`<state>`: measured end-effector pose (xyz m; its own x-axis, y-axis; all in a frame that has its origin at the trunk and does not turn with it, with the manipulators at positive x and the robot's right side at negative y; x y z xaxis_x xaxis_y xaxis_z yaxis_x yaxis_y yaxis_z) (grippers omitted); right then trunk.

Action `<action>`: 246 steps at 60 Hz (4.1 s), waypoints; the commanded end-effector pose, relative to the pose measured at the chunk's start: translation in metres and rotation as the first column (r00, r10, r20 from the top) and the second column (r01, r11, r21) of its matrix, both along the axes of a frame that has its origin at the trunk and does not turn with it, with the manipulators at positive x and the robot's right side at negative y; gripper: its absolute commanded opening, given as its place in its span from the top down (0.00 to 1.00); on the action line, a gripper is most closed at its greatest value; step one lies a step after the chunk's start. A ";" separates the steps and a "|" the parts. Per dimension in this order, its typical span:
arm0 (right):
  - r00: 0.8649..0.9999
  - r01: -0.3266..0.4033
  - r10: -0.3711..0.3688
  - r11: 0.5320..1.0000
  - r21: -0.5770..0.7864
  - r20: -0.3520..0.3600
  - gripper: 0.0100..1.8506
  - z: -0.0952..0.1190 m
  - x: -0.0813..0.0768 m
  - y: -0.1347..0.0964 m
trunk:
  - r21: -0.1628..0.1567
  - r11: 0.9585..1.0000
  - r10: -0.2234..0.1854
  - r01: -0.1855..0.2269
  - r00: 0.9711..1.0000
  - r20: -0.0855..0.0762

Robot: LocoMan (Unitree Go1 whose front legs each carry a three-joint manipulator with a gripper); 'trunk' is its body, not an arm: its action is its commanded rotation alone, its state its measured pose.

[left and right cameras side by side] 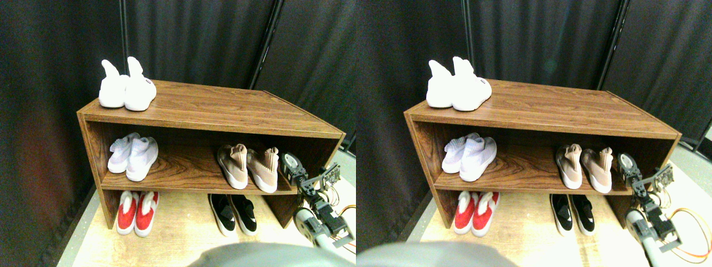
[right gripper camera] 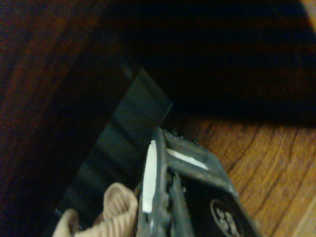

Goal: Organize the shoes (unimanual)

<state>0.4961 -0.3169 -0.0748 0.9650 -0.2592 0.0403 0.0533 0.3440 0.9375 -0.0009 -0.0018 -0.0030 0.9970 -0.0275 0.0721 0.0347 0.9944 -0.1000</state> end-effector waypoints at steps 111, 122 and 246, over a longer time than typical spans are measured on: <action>0.983 -0.123 0.130 0.990 -0.066 0.127 0.97 0.036 -0.030 0.026 | -0.008 1.000 -0.010 0.010 1.000 -0.014; 0.958 -0.214 0.232 0.969 -0.121 0.167 0.97 0.041 -0.054 0.023 | 0.000 1.000 -0.017 0.017 1.000 -0.024; 0.984 0.003 0.029 0.984 0.179 -0.177 0.97 -0.132 0.004 0.000 | 0.008 1.000 0.013 -0.012 0.991 -0.135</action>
